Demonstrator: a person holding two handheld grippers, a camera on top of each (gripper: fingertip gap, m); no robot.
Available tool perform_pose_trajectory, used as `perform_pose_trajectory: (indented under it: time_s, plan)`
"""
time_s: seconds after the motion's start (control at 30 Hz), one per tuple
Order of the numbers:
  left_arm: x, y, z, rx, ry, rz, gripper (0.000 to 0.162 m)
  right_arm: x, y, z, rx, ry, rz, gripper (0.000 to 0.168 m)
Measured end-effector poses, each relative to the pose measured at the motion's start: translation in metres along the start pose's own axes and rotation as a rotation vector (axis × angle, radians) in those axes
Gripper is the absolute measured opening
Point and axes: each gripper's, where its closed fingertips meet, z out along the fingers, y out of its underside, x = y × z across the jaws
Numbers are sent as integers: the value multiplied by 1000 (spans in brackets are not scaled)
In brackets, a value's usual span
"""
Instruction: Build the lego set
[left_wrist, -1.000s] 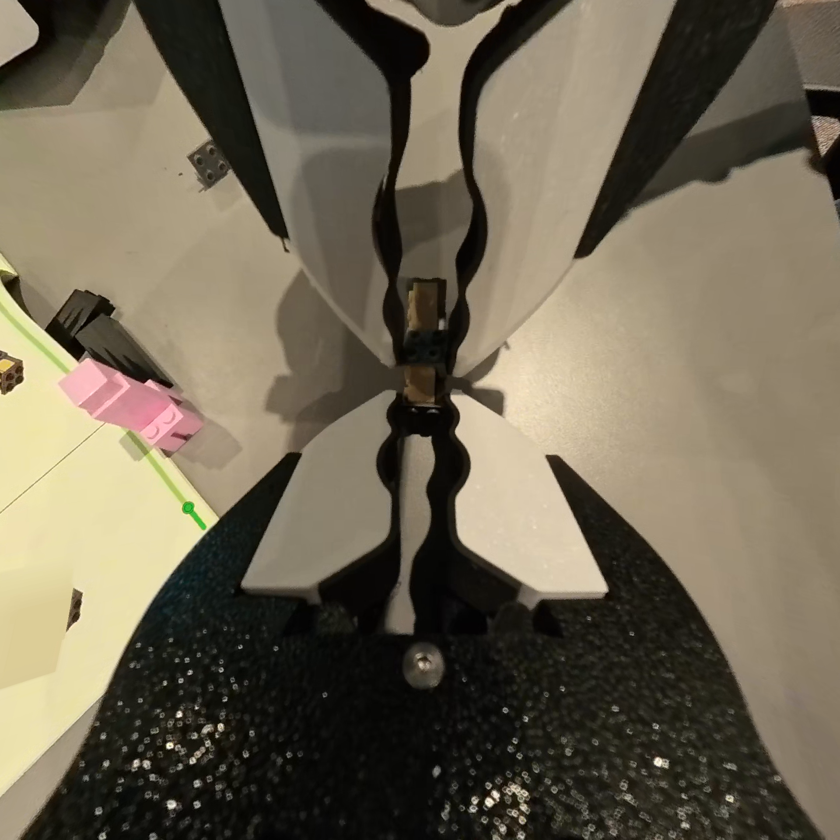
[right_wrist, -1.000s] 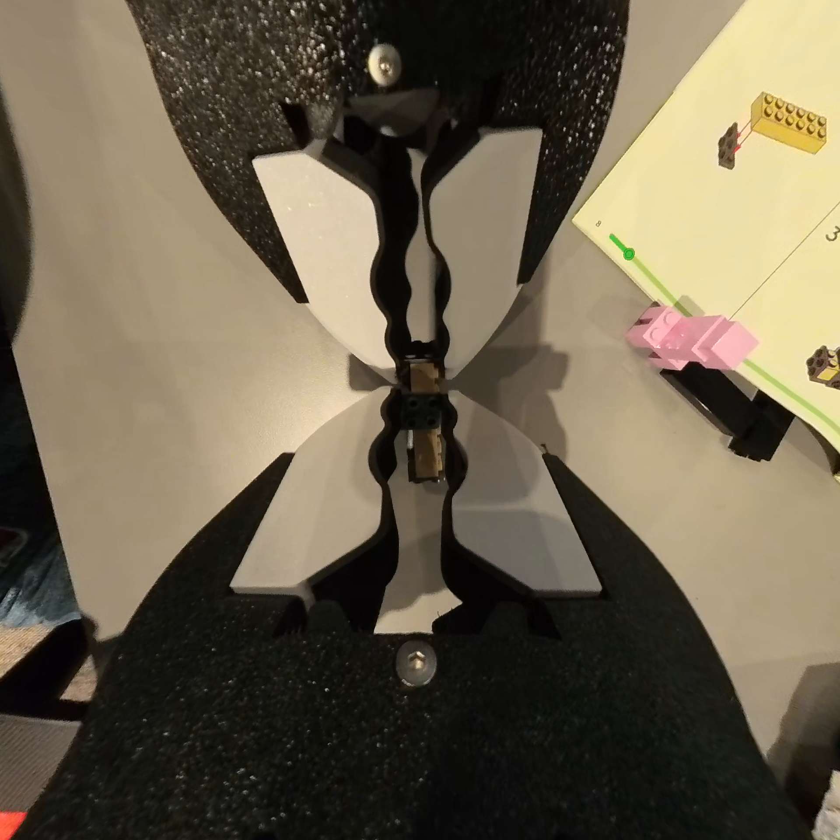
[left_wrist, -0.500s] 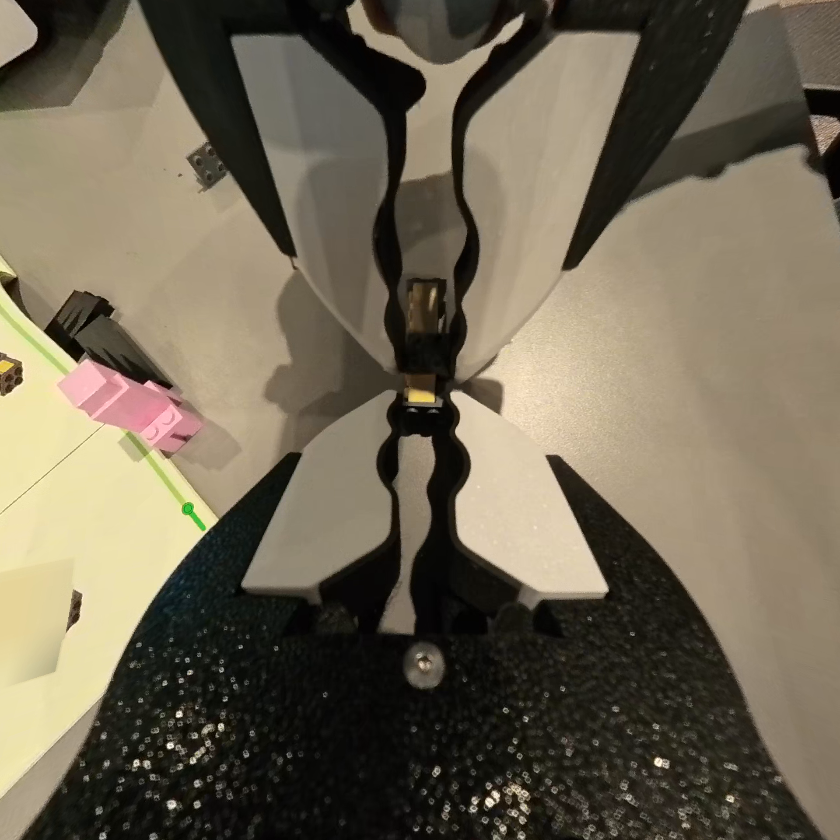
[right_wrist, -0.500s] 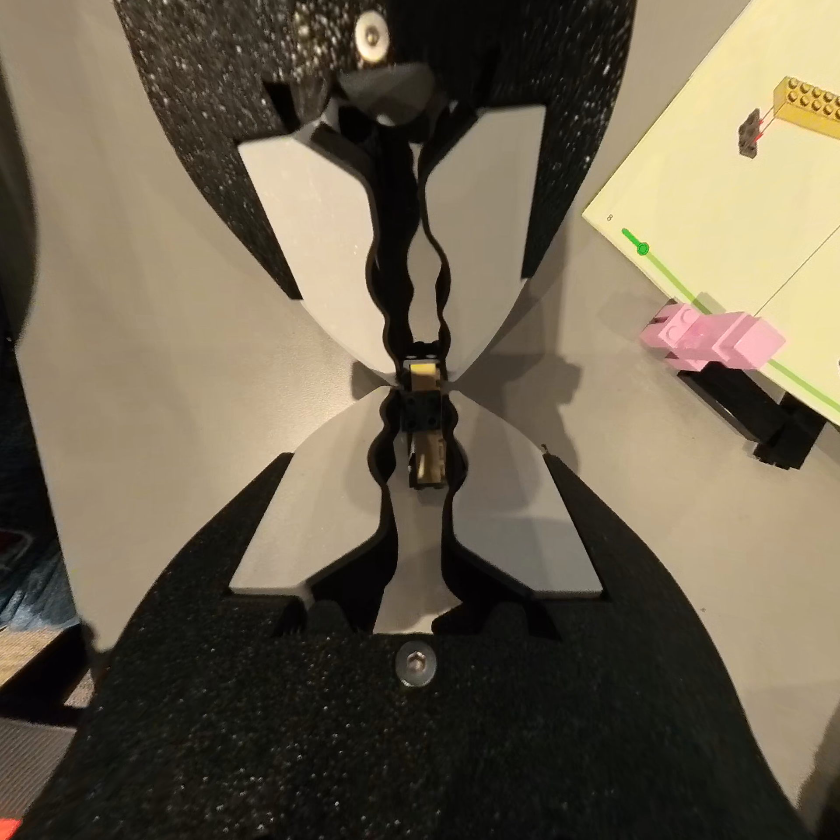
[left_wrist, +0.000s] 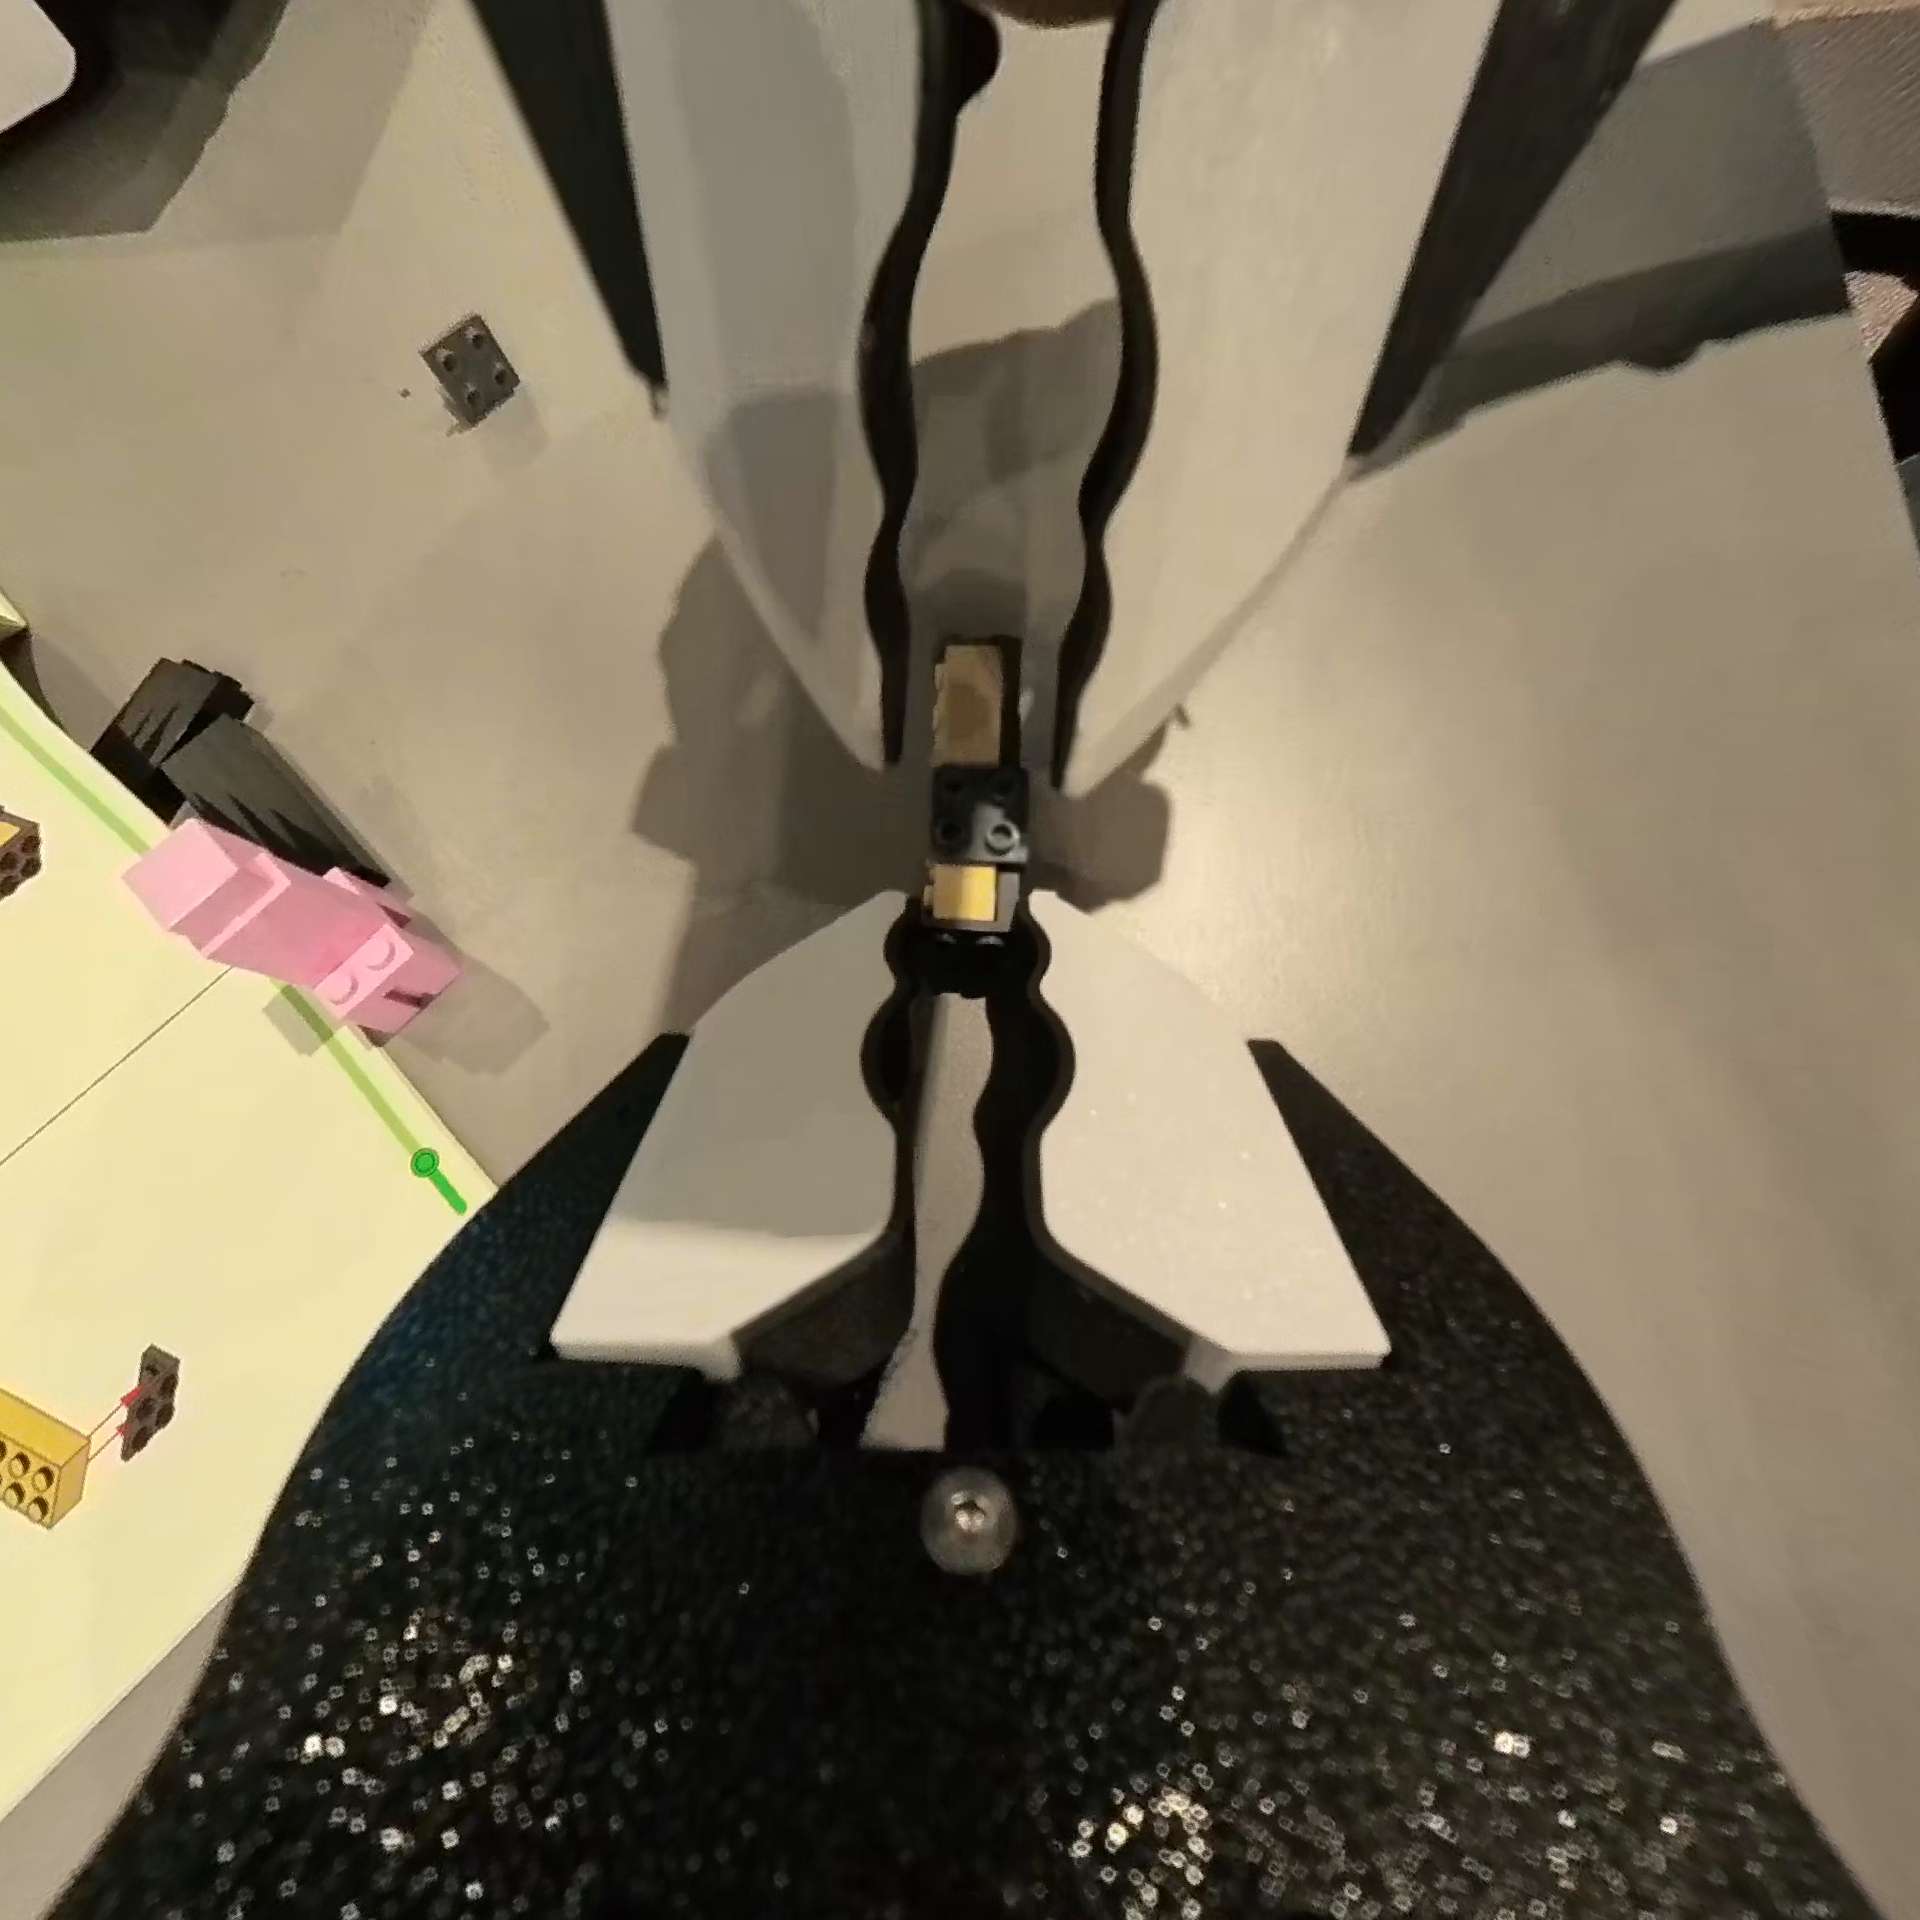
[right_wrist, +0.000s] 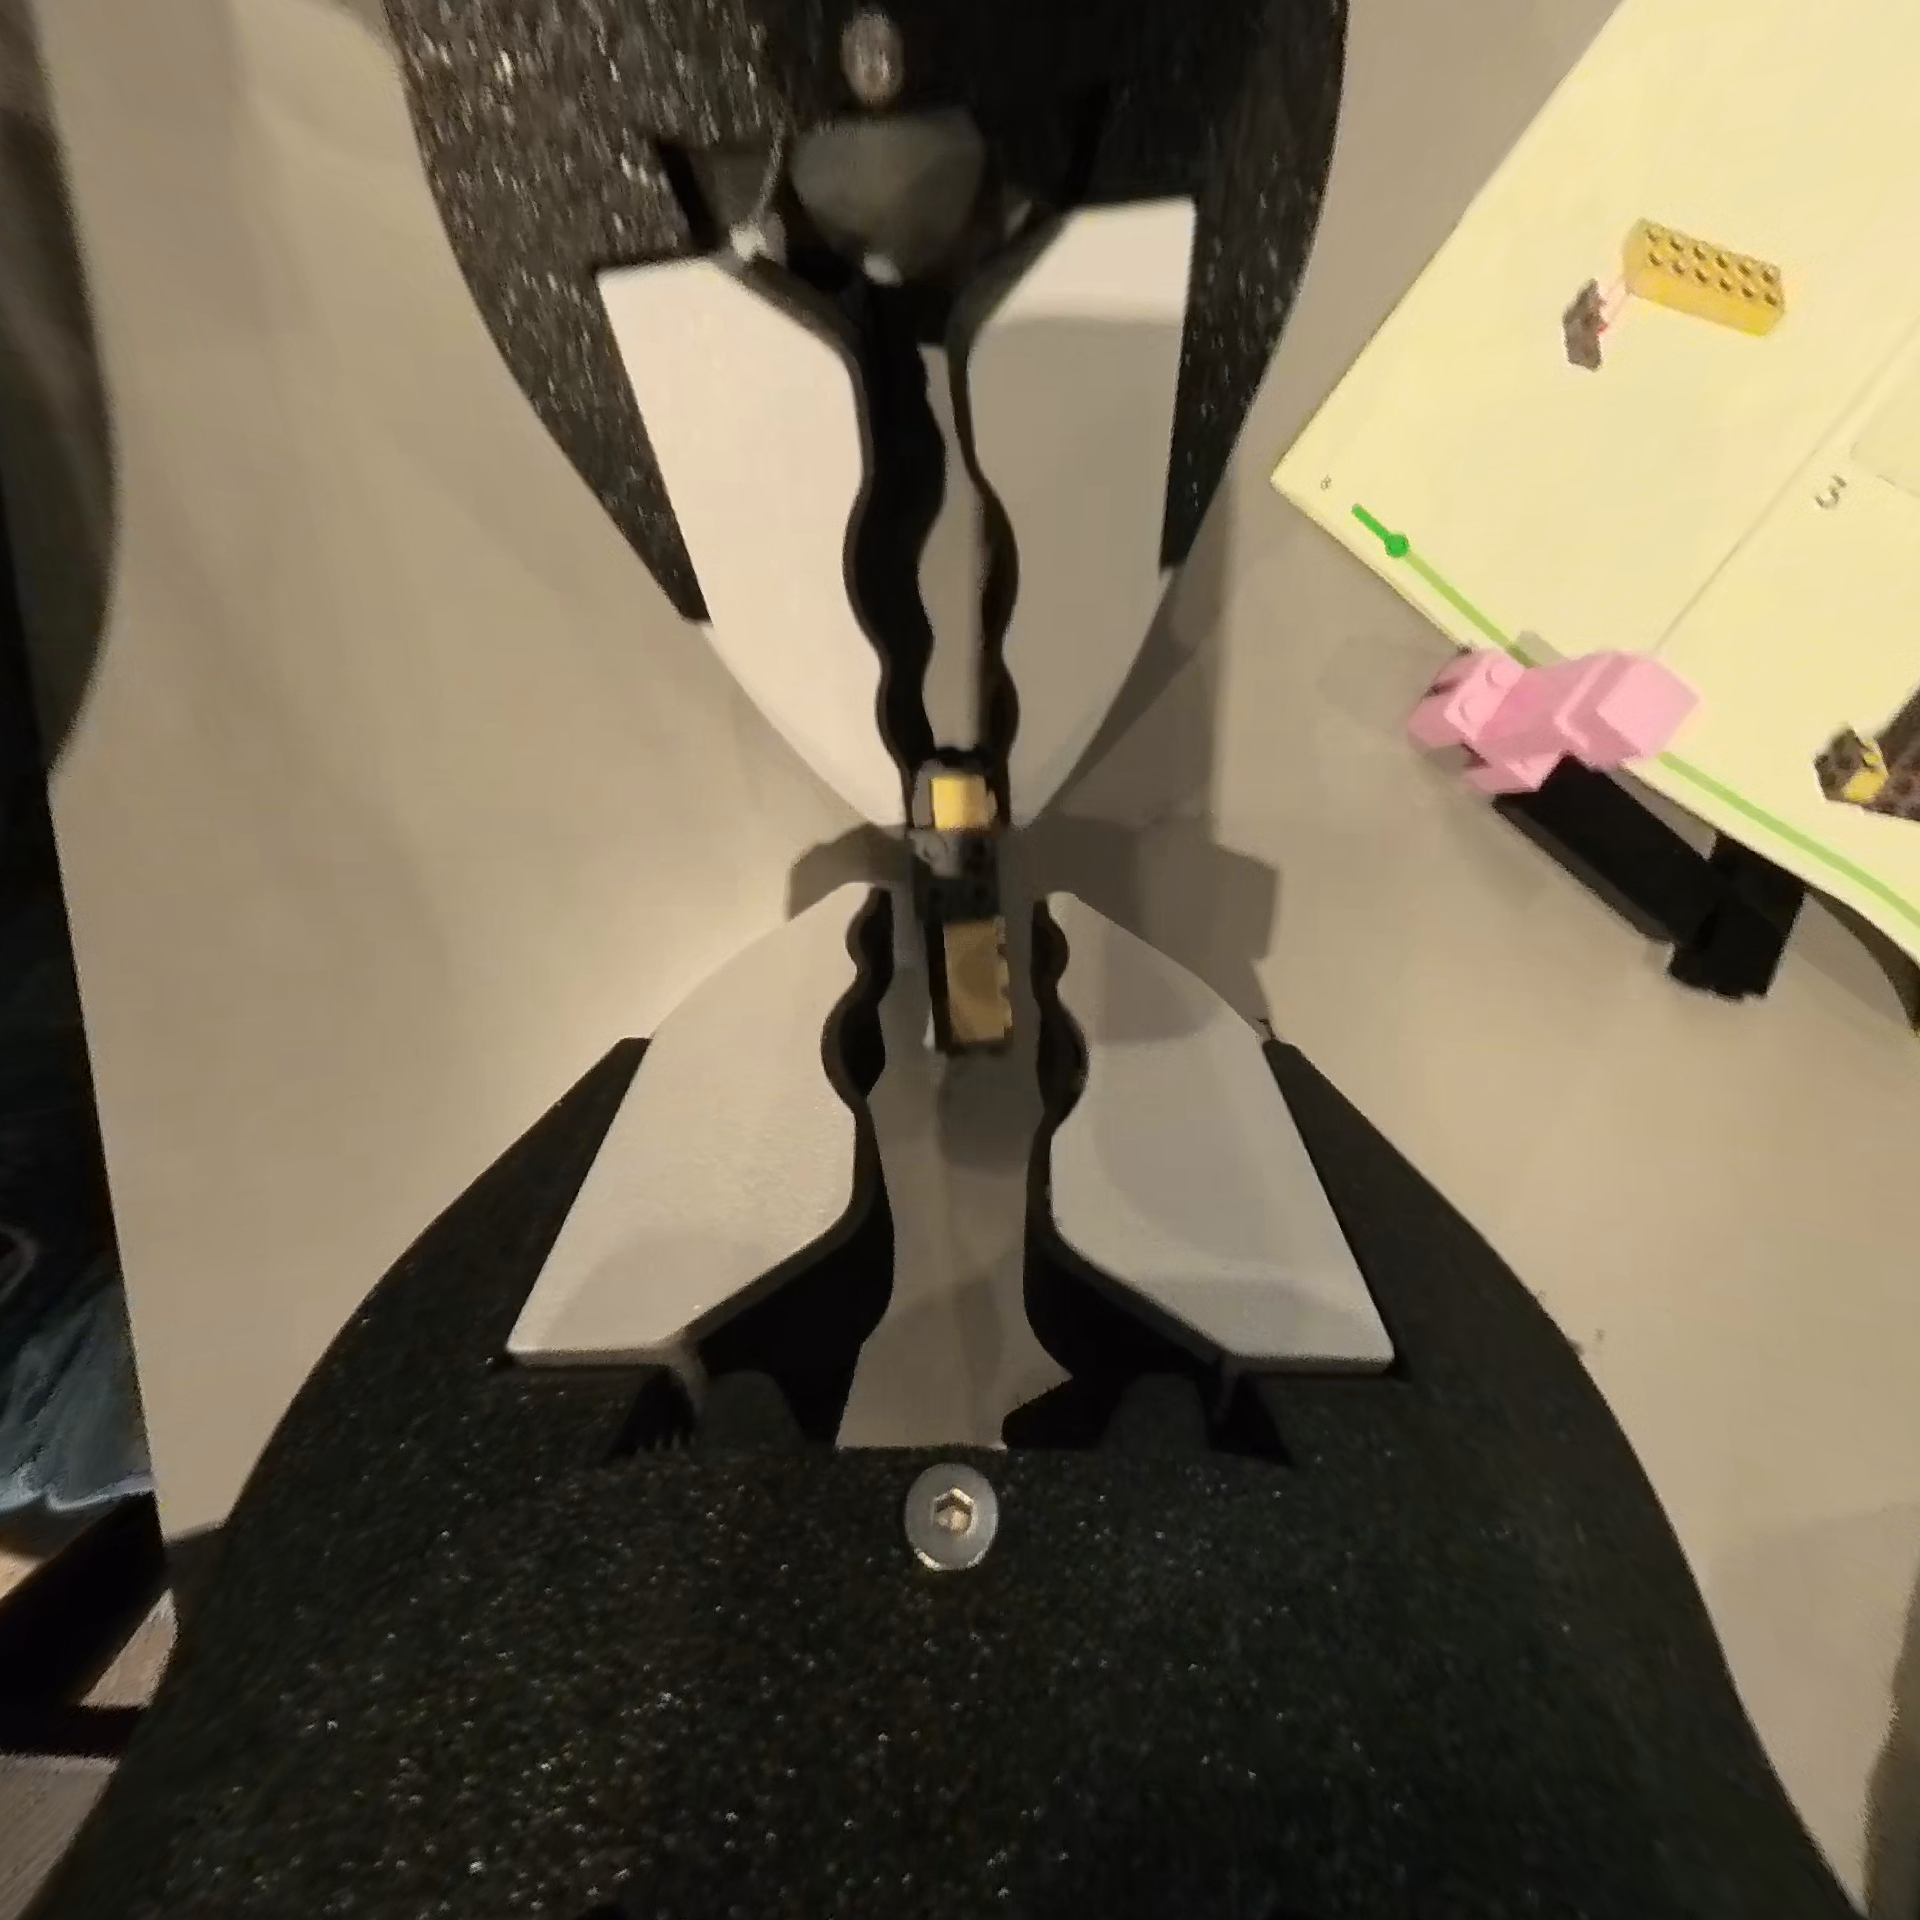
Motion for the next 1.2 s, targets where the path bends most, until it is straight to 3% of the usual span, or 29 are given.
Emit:
perform_pose_trajectory:
  time_s: [0.33, 0.67, 1.2]
  plan:
    - [0, 0, 0, -1, 6, -6, 17, 2, 2, 0, 66, 50, 29, 16]
    - [0, 0, 0, -1, 5, -6, 17, -5, -3, 6, 90, 27, -21, 36]
    - [0, 0, 0, -1, 7, -8, 17, 6, 2, -1, 85, 79, 2, 26]
